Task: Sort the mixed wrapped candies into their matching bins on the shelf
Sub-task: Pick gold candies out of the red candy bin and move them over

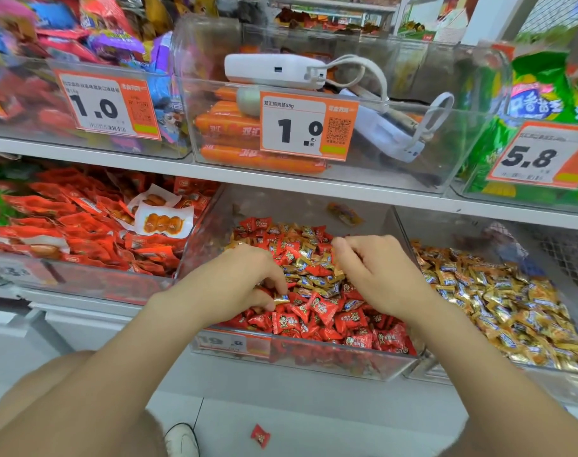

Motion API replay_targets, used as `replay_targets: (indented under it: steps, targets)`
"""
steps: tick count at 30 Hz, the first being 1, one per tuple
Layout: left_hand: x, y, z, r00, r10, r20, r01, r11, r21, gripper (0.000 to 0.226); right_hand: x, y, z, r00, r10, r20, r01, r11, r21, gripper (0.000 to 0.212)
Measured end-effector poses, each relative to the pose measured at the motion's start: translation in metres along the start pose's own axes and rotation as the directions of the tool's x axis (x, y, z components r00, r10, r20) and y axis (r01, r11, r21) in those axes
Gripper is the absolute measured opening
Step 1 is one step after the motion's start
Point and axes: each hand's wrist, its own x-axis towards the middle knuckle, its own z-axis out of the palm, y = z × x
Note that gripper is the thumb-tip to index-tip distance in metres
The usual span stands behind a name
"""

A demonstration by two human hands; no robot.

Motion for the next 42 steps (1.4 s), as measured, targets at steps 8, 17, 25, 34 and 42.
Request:
replay_targets:
  steps: [8,17,25,34,42]
  targets:
    - [-0.011,-0.009,-0.006,0.991,-0.028,-0.131,0.0,0.977,-0.211,0.037,-0.002,-0.001,0.0,0.999,0.001,0.049,-0.01,0.986,0.169,0.019]
    - [-0.007,-0.001,-0.001,0.999,-0.035,-0.024,0.028,0.971,-0.238,0.041,-0.002,-0.006,0.005,0.971,-0.045,0.236,0.04,0.999,0.027,0.026]
    - [0.004,-0.005,0.016,0.999,-0.007,0.039,0.007,1.0,-0.001,0.035,0.003,0.004,0.021,0.913,-0.118,0.391,0.205,0.961,-0.186,0.052]
    - [0.003,0.002,0.005,0.989,-0.056,-0.139,0.045,0.996,-0.081,0.036,0.006,0.01,0.02,0.925,-0.142,0.352,0.205,0.968,-0.148,0.016]
    - [0.027,-0.009,0.018,0.974,-0.069,-0.215,0.056,0.996,-0.064,0.024,0.01,0.011,0.008,0.96,0.031,0.277,-0.072,0.988,0.14,0.013]
